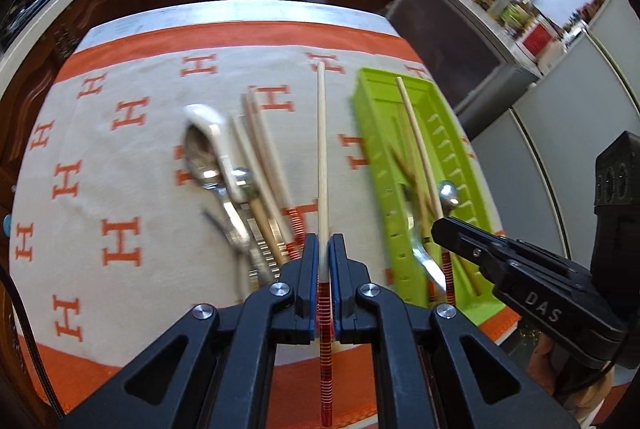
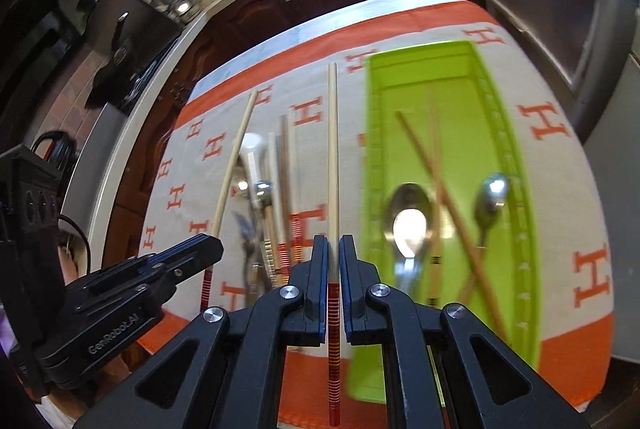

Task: Organize utensils
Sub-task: 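Carry both red-striped chopsticks to the green tray and lower them inside, then open both tools to release the chopsticks and move back to the pile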

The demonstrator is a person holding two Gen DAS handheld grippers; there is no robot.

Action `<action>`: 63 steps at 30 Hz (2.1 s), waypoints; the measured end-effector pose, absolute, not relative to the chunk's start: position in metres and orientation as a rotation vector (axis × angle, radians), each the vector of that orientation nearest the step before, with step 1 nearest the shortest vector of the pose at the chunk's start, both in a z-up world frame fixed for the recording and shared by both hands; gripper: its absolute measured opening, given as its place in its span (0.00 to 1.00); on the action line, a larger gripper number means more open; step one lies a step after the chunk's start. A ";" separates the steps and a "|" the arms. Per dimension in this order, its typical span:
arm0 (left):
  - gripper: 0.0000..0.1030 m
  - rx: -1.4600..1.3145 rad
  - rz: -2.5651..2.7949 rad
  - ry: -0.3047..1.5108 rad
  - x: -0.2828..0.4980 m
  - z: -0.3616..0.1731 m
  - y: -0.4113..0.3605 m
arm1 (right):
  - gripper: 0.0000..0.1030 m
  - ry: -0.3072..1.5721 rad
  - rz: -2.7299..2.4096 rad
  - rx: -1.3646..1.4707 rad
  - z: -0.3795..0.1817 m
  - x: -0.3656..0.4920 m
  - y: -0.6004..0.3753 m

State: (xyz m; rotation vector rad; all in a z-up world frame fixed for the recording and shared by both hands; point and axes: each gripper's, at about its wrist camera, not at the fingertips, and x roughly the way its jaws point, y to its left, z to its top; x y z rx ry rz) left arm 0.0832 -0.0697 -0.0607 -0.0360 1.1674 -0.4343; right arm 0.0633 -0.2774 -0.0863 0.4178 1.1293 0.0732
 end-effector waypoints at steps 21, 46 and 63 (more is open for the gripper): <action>0.18 0.041 -0.484 1.250 0.117 -0.081 -0.177 | 0.35 1.053 -0.070 0.504 -0.097 0.077 -0.373; 0.42 0.041 -0.265 1.117 0.090 -0.059 -0.067 | 0.34 1.111 -0.013 0.393 -0.094 0.068 -0.306; 0.48 -0.009 -0.140 1.096 0.086 -0.067 0.026 | 0.34 1.149 0.107 0.249 -0.077 0.077 -0.217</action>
